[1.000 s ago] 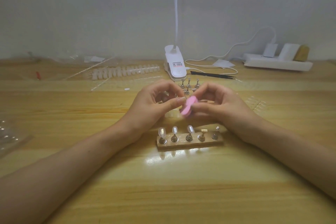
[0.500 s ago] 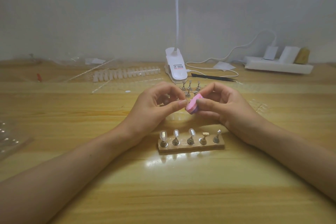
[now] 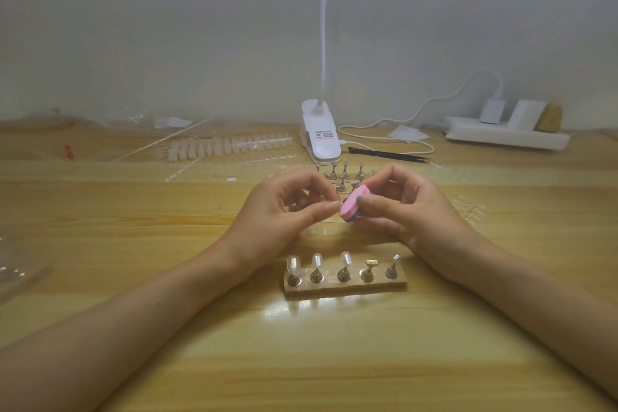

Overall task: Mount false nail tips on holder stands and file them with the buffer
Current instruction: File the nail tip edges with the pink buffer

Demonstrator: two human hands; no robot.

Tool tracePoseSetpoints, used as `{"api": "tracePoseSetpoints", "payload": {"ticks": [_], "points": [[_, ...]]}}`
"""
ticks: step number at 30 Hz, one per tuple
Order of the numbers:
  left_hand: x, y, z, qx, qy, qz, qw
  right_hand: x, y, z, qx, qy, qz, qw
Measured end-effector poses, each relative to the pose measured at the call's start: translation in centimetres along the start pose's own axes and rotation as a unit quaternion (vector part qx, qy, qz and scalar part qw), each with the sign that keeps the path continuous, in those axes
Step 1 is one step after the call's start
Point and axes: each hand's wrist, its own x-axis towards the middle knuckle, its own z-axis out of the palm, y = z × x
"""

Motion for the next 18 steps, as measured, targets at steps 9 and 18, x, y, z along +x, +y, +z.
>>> {"api": "tracePoseSetpoints", "payload": {"ticks": [9,18], "points": [[0.08,-0.02,0.02,0.003,0.005,-0.003,1.000,0.02,-0.01,-0.03,-0.050,-0.064,0.025,0.996],[-0.33,0.45,0.01,0.022,0.004,0.011,1.000,0.45,0.13,-0.21,-0.004,-0.039,0.014,0.999]]}}
